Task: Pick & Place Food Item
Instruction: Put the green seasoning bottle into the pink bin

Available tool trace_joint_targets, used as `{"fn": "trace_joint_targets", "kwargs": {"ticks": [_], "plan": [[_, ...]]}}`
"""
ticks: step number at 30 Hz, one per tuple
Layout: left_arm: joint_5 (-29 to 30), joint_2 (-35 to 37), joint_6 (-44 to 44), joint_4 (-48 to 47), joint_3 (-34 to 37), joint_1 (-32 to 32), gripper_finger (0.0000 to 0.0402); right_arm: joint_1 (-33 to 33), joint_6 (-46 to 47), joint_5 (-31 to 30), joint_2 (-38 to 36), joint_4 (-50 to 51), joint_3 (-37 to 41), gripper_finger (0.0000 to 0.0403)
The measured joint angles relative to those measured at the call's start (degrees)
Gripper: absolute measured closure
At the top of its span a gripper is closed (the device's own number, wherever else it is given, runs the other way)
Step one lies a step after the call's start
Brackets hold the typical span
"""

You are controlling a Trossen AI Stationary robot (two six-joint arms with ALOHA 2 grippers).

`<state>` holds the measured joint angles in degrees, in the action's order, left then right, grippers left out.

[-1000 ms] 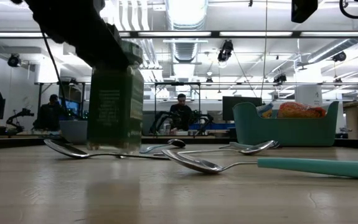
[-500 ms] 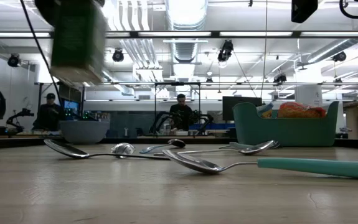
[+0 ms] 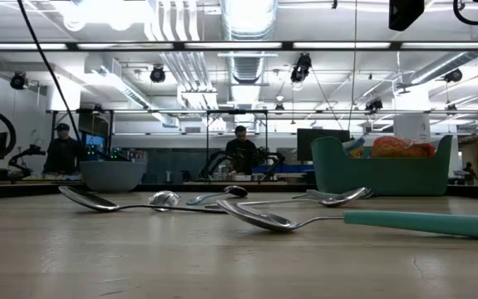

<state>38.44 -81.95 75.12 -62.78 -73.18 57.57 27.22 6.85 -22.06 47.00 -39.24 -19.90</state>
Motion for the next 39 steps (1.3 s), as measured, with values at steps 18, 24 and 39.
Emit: {"fn": "trace_joint_targets", "kwargs": {"ticks": [18,24,39], "plan": [[2.1,-2.1,19.7,-1.3,0.4,19.6,0.0206,0.0,0.0,0.0,0.0,0.0,0.0,0.0081],[0.7,-6.4,23.4,-0.3,0.4,21.1,0.0206,0.0,0.0,0.0,0.0,0.0,0.0,0.0081],[-1.9,-12.3,26.0,7.5,2.6,22.0,0.0206,0.0,0.0,0.0,0.0,0.0,0.0,0.0081]]}}
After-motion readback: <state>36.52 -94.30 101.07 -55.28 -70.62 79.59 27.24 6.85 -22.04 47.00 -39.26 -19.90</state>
